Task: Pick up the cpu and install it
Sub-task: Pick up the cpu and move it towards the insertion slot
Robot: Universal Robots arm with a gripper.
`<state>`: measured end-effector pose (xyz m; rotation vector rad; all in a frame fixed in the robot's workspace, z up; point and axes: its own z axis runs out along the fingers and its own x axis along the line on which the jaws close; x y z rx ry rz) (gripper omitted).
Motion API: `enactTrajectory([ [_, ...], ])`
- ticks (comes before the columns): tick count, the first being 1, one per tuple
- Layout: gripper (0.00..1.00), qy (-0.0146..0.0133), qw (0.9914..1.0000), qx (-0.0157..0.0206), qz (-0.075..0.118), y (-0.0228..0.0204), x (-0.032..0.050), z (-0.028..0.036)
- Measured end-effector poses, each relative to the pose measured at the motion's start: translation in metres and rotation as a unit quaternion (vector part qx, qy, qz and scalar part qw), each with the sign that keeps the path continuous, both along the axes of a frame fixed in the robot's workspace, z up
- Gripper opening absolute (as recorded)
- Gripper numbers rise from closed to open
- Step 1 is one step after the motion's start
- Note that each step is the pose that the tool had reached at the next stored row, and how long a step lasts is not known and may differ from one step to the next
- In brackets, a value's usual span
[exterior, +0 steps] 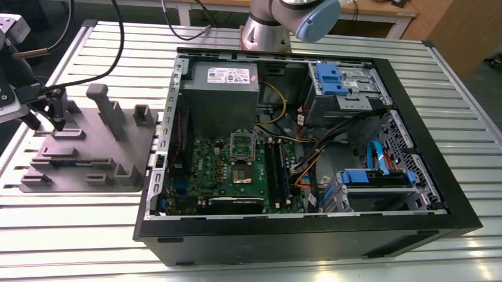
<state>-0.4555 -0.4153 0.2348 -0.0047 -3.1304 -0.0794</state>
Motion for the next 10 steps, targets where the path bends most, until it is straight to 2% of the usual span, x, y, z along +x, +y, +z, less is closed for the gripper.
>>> enactTrajectory([
  [10, 0.47, 0.0, 1.0, -0.0001, 0.0, 0.0, 0.0, 0.0035],
])
